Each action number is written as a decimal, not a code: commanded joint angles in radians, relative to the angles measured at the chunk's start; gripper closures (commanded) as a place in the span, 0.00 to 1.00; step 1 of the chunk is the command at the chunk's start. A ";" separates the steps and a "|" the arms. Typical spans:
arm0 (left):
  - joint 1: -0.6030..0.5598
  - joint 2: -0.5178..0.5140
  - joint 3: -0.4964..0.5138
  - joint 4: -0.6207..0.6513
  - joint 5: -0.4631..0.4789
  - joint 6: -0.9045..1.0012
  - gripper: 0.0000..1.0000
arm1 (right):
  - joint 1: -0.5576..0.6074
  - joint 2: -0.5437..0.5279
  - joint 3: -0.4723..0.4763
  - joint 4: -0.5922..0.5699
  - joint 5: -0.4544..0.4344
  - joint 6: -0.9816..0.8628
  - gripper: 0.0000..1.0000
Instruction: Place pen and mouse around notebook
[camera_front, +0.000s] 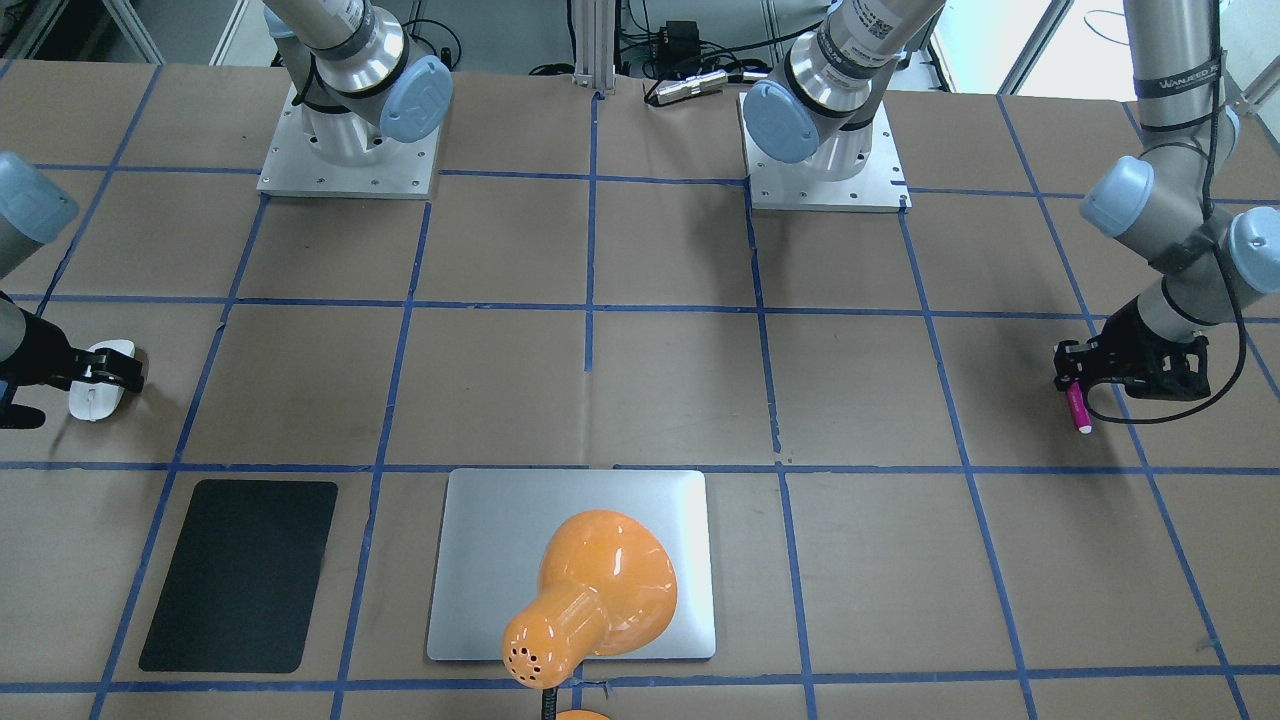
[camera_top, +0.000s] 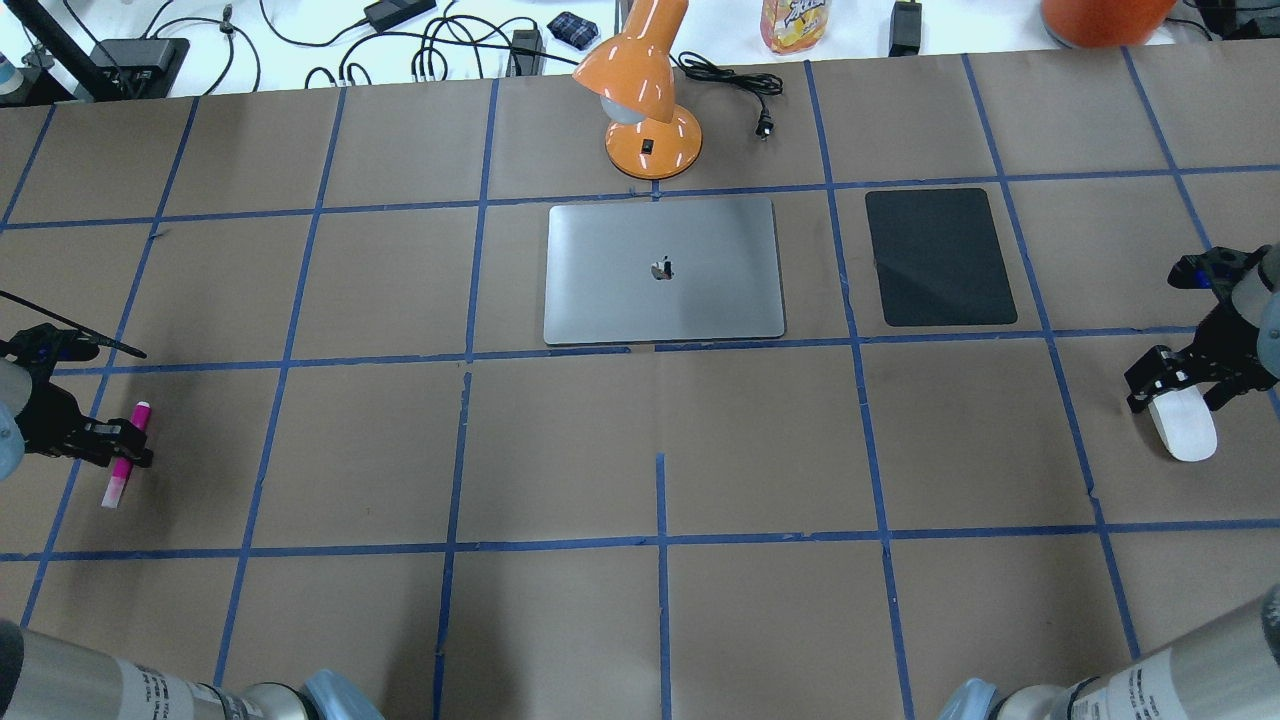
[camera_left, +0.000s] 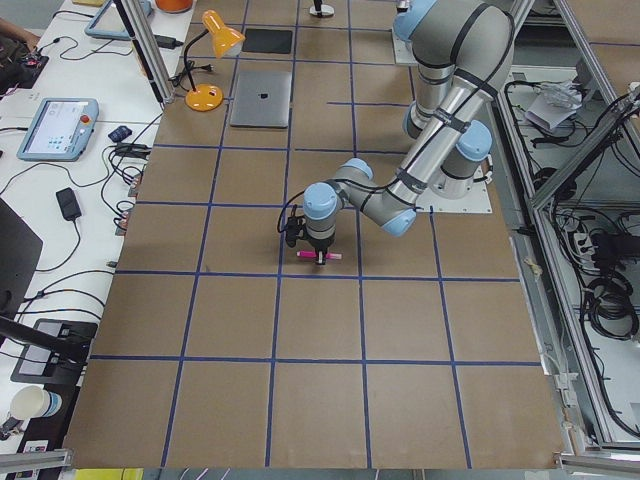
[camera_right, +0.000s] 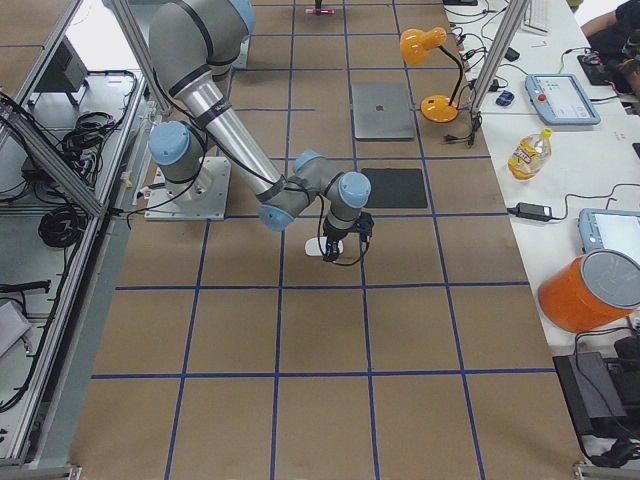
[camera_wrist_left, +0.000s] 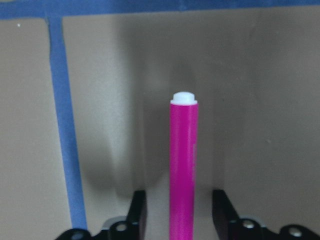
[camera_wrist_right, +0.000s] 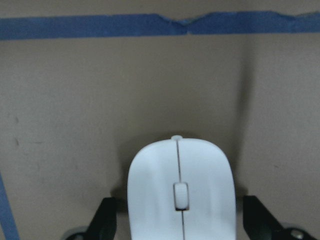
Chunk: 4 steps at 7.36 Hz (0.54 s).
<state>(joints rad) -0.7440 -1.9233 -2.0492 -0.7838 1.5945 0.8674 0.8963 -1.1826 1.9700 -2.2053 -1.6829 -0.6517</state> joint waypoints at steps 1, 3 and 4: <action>0.000 0.013 0.000 -0.011 0.004 -0.001 1.00 | 0.001 0.000 0.000 0.004 -0.003 0.003 0.57; -0.035 0.094 0.020 -0.179 0.027 -0.154 1.00 | 0.001 -0.002 -0.002 0.015 -0.003 0.010 0.62; -0.114 0.152 0.020 -0.227 0.038 -0.230 1.00 | 0.003 -0.009 -0.006 0.019 -0.001 0.013 0.61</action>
<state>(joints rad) -0.7878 -1.8374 -2.0337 -0.9329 1.6178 0.7407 0.8977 -1.1856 1.9677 -2.1920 -1.6855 -0.6422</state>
